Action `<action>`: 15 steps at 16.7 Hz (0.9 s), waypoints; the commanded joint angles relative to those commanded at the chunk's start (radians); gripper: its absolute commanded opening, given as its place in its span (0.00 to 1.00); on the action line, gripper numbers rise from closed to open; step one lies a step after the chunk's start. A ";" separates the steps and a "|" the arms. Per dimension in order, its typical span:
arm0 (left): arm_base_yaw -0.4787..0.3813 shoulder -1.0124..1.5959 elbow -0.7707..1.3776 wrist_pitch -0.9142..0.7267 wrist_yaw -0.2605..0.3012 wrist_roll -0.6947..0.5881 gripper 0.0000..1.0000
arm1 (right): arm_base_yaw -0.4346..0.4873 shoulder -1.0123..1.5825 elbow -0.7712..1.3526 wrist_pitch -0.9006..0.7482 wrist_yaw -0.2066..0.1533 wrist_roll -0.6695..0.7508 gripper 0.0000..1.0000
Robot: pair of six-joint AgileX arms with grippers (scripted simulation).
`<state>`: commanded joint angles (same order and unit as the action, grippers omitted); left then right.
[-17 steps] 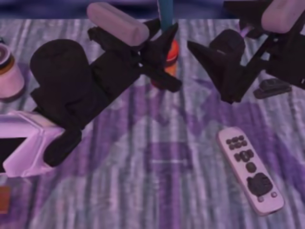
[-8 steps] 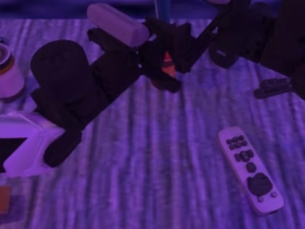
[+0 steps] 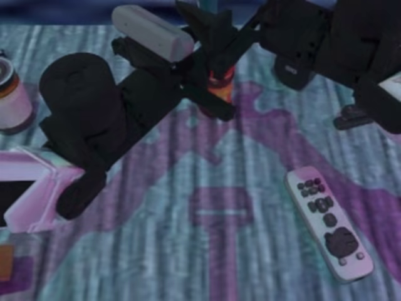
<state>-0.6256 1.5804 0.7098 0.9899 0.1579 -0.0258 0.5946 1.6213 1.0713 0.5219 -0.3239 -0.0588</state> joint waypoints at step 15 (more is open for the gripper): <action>0.000 0.000 0.000 0.000 0.000 0.000 0.00 | 0.000 0.000 0.000 0.000 0.000 0.000 0.00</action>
<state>-0.6256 1.5804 0.7098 0.9899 0.1579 -0.0258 0.5946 1.6213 1.0713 0.5219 -0.3239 -0.0588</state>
